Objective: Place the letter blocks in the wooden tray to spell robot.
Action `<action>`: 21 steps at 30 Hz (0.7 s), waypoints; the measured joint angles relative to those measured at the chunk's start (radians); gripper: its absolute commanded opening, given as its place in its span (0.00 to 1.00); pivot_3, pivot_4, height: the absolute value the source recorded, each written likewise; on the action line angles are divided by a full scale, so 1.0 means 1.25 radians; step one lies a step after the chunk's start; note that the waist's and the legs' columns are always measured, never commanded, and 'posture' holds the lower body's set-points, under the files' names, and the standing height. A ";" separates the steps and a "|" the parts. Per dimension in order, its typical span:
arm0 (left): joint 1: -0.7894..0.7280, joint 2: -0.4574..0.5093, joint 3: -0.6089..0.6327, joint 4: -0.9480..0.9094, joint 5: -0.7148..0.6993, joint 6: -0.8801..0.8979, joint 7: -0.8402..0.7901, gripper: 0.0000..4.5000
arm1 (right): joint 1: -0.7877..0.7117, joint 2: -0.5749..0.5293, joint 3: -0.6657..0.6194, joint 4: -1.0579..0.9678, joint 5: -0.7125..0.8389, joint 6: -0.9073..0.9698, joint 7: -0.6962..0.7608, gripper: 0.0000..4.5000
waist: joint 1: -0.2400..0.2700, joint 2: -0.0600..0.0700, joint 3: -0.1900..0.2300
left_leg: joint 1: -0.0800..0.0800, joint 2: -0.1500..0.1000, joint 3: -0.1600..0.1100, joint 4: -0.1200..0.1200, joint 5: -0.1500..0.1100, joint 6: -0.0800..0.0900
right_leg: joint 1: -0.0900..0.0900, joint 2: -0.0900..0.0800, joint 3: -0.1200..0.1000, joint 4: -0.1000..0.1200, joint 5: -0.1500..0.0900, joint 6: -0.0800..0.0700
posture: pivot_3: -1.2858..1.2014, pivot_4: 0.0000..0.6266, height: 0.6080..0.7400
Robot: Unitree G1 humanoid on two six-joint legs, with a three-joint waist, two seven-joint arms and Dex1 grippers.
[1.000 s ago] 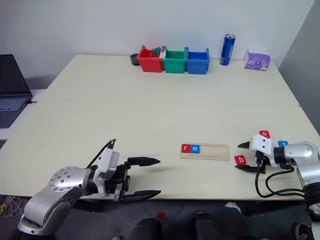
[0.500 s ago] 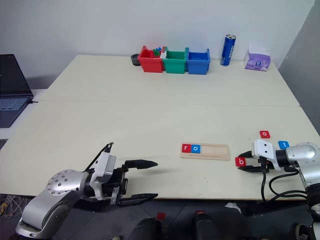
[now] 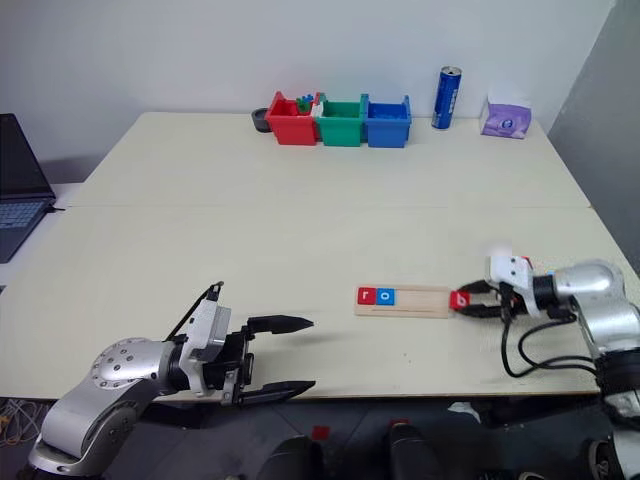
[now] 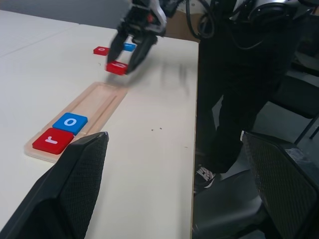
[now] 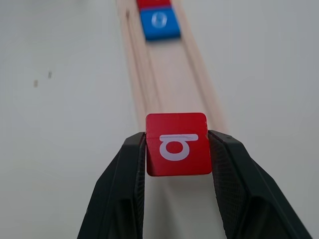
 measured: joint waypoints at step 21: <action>0.004 -0.015 0.034 -0.022 0.001 0.007 0.103 1.00 | -0.039 0.142 0.102 0.054 -0.058 0.001 -0.075 0.33 | 0.007 0.000 0.000 | -0.001 -0.001 0.000 0.000 0.000 0.000 | 0.000 -0.002 -0.001 -0.001 0.001 -0.002 | 0.52 0.24 1.00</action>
